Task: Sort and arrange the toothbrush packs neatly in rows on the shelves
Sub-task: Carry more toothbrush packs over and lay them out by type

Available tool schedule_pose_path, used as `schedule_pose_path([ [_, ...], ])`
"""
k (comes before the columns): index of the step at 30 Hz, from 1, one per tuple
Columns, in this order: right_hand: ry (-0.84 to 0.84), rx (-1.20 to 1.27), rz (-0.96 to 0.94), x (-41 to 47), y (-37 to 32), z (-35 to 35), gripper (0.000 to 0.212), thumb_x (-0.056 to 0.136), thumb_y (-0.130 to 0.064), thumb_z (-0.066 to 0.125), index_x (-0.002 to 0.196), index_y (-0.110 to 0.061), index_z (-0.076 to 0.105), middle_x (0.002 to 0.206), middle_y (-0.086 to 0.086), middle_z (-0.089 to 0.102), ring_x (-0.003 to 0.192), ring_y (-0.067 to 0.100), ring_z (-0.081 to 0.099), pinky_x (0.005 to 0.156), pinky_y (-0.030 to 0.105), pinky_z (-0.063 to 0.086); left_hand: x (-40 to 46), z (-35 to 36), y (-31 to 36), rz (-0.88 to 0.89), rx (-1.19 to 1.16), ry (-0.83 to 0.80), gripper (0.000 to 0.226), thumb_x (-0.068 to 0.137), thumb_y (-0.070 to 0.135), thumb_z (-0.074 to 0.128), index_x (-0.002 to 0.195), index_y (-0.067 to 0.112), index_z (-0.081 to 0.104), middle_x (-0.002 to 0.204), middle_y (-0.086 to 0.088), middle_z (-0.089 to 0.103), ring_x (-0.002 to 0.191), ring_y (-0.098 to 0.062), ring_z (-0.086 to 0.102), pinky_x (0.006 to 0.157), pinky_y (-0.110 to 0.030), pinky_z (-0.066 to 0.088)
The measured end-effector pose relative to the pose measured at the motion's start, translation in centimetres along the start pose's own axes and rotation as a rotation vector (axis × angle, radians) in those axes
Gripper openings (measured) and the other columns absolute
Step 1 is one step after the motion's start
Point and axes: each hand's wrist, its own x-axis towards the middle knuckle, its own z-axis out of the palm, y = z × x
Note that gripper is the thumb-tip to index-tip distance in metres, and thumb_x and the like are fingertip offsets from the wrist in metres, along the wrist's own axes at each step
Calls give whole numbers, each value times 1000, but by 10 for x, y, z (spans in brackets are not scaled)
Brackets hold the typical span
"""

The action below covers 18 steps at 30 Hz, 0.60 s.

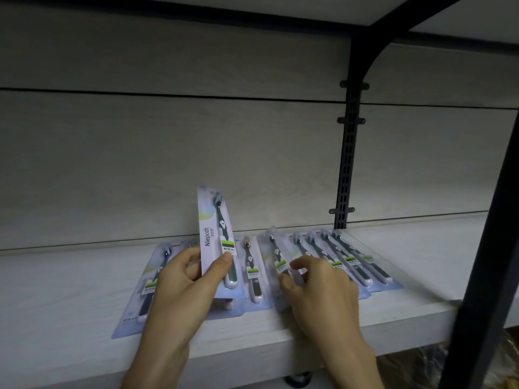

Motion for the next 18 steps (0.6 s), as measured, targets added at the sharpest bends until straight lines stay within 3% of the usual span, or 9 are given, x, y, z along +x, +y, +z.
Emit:
schedule_pose_path([
  [2, 7, -76, 22, -1, 0, -3, 31, 88, -44, 50, 114, -31, 60, 107, -3, 68, 111, 23, 54, 89, 35, 35, 0, 2, 0, 5, 16, -14, 4, 83, 13, 68, 87, 13, 68, 72, 4, 74, 68, -12, 70, 65, -27, 53],
  [6, 2, -214, 48, -2, 0, -9, 31, 88, -50, 48, 101, -27, 63, 99, -5, 67, 106, 22, 51, 83, 36, 29, -2, 10, 1, -23, 11, -35, 2, 84, 12, 67, 86, 12, 67, 69, 2, 73, 56, -8, 65, 49, -22, 51],
  [9, 0, -306, 71, -3, 1, -13, 30, 88, -51, 47, 93, -25, 62, 100, -4, 66, 108, 24, 44, 82, 37, 27, -4, 17, 2, -16, 50, -63, 4, 85, 15, 67, 86, 11, 66, 69, -1, 73, 53, -8, 64, 57, -28, 47],
  [13, 6, -333, 112, -4, 3, -15, 25, 87, -44, 47, 84, -23, 61, 94, -3, 65, 104, 24, 41, 75, 36, 19, -4, 20, 2, 0, 76, -77, 7, 86, 16, 66, 86, 9, 66, 69, -5, 73, 49, -9, 64, 53, -25, 43],
  [18, -16, -355, 165, -3, 6, -15, 27, 85, -47, 50, 90, -24, 64, 111, 0, 58, 113, 27, 38, 87, 38, 28, -1, 27, -2, -11, 63, -88, 3, 85, 12, 66, 86, 9, 67, 69, -9, 72, 49, -10, 62, 42, -14, 41],
])
